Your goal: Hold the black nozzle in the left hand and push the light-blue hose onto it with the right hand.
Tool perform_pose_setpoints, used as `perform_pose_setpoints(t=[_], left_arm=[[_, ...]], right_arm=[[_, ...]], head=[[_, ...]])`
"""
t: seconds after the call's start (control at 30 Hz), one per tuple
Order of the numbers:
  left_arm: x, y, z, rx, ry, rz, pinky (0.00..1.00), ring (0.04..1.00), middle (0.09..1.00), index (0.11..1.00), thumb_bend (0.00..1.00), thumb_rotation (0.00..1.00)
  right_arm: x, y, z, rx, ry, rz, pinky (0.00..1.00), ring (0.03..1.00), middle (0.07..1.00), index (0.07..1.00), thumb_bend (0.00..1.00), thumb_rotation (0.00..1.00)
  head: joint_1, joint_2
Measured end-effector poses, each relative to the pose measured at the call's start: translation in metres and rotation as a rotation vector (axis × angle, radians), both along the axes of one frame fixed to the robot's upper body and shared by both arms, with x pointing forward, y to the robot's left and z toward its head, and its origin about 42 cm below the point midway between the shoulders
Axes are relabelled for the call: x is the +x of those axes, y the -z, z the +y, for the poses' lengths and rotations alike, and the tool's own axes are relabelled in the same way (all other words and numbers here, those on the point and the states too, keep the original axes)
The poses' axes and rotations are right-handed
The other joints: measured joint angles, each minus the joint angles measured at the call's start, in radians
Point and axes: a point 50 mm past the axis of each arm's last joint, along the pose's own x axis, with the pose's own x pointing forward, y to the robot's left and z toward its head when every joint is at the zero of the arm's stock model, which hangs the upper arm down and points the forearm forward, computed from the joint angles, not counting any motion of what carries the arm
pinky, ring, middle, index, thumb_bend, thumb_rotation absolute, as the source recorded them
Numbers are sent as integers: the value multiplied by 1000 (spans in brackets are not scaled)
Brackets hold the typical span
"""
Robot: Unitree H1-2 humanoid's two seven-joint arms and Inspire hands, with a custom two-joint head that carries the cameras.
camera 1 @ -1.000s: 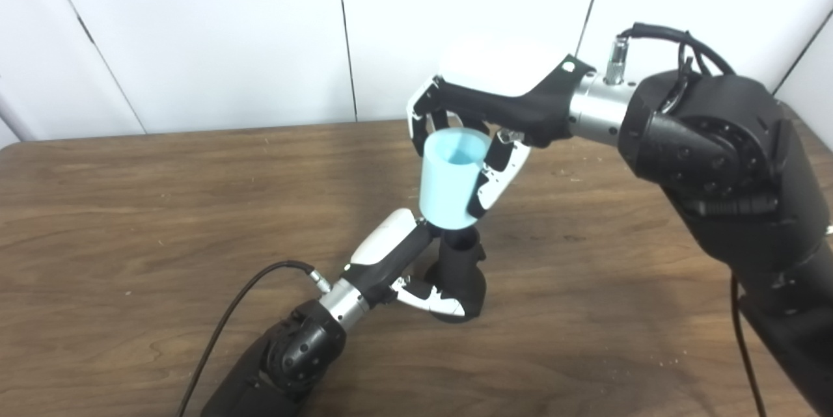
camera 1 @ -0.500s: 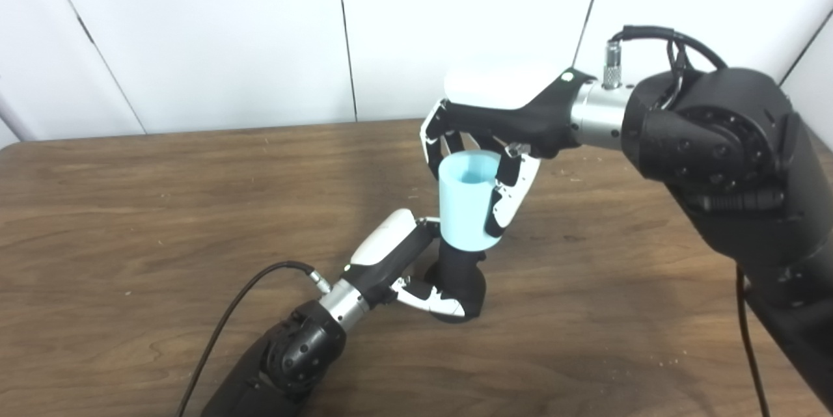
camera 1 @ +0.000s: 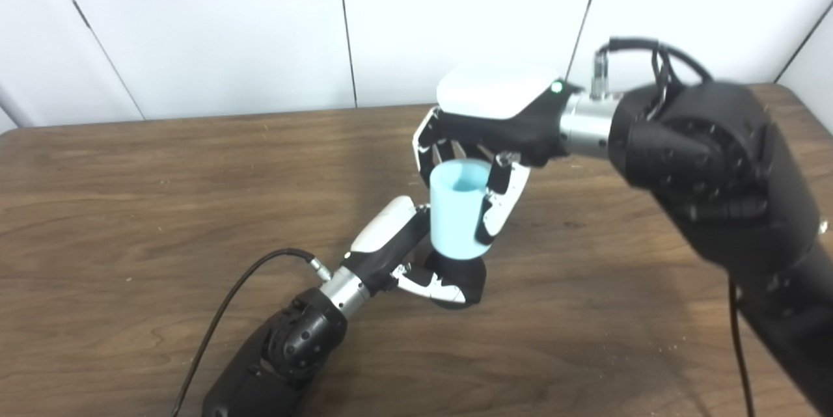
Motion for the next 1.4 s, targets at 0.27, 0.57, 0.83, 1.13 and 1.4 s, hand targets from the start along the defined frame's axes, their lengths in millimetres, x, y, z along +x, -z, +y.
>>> perform_pose_setpoints(t=[0.27, 0.57, 0.83, 1.13, 1.4], left_arm=[[-1, 0, 0, 2, 0, 3, 735, 661, 543, 462, 514, 0], [-1, -1, 0, 10, 7, 8, 748, 668, 543, 462, 514, 0], [-2, -2, 0, 12, 9, 11, 752, 669, 543, 462, 515, 0], [-2, -2, -1, 14, 6, 14, 753, 672, 545, 461, 514, 0], [-2, -3, -1, 16, 8, 16, 754, 674, 543, 461, 514, 0]], right_arm=[[-2, 6, 1, 97, -31, -104, 143, 228, 389, 509, 521, 0], [-5, 19, -4, 98, -11, -123, 244, 335, 435, 514, 526, 0], [-4, 17, -6, 68, 8, -174, 202, 287, 417, 518, 524, 0], [-3, 12, -5, -26, 28, -179, 239, 346, 464, 500, 529, 0], [-2, 10, -5, -52, 36, -170, 186, 285, 417, 511, 525, 0]], head=[[-2, 3], [-3, 3], [-3, 6], [-3, 6], [-5, 11]])
